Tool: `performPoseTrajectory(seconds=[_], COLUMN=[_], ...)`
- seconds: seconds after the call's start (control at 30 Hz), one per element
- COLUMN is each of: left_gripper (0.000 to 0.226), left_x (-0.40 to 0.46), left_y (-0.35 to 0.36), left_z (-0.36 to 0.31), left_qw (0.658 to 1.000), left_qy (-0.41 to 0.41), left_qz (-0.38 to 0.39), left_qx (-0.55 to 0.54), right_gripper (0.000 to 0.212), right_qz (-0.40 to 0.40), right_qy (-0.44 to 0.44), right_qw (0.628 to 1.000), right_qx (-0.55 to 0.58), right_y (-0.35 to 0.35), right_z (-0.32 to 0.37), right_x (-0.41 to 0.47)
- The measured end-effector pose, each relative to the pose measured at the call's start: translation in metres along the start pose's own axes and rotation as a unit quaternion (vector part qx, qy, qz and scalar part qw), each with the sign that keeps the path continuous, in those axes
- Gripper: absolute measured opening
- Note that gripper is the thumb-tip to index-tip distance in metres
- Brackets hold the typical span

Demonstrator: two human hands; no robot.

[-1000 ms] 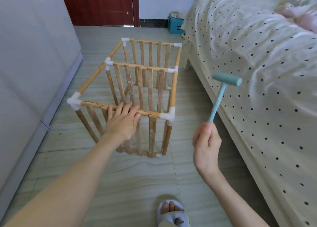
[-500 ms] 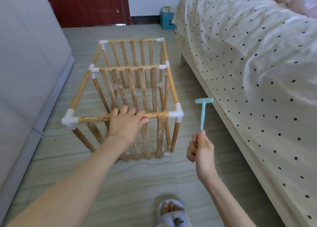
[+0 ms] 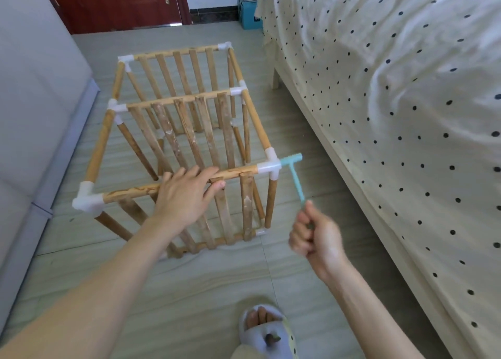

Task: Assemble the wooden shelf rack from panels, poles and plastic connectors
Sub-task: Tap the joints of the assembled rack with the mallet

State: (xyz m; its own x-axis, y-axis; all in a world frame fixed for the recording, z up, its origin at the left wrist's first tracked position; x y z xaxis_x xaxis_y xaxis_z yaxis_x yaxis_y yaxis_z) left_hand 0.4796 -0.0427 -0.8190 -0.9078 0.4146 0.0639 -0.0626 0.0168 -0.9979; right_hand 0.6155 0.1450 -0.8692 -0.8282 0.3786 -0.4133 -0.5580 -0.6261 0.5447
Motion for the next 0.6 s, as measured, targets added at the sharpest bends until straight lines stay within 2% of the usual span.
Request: performPoseTrajectory(seconds=[0.07, 0.17, 0.2, 0.3, 0.4, 0.5, 0.53, 0.6], left_gripper=[0.074, 0.066, 0.063, 0.058, 0.056, 0.056, 0.055, 0.055], left_x=[-0.001, 0.0, 0.001, 0.0, 0.0, -0.001, -0.002, -0.001], left_y=[0.0, 0.002, 0.002, 0.003, 0.002, 0.0, 0.0, 0.0], left_z=[0.001, 0.001, 0.001, 0.002, 0.002, 0.001, 0.001, 0.001], left_qw=[1.0, 1.0, 1.0, 1.0, 1.0, 1.0, 1.0, 1.0], left_qy=[-0.002, -0.002, 0.0, -0.002, 0.001, 0.0, -0.001, 0.0], left_qz=[0.002, 0.002, 0.004, 0.007, 0.01, 0.011, 0.01, 0.013], left_qx=[0.001, 0.007, 0.009, 0.007, 0.009, 0.007, 0.005, 0.004], right_gripper=[0.045, 0.045, 0.044, 0.044, 0.05, 0.047, 0.042, 0.043], right_qz=[-0.042, 0.011, 0.016, -0.038, 0.018, -0.039, -0.036, 0.003], right_qy=[-0.034, 0.039, 0.036, -0.02, 0.085, 0.003, 0.011, 0.084], right_qw=[0.997, 0.999, 0.999, 0.997, 0.996, 0.996, 0.997, 0.996], right_qx=[0.049, -0.019, -0.013, 0.071, -0.005, 0.081, 0.07, 0.008], right_y=[-0.007, -0.002, -0.002, -0.014, -0.003, -0.012, -0.011, -0.004], right_z=[0.009, 0.006, 0.006, 0.016, 0.0, 0.014, 0.015, 0.007], right_x=[0.003, 0.003, 0.003, 0.006, -0.003, 0.004, 0.006, 0.003])
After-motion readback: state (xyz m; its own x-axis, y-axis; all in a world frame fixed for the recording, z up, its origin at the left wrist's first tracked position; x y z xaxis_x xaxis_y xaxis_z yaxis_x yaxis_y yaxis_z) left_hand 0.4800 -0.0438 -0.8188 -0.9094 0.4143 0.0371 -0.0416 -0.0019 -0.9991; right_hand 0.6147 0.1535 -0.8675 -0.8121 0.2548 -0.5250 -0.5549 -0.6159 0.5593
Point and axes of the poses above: each hand's wrist, its own x-axis towards the middle knuckle, its own y-axis out of the palm, z = x × y, the point moved 6 cm from there along x, towards the middle knuckle, and after that the axes turned 4 degrees about -y, right-handed, at the moved point
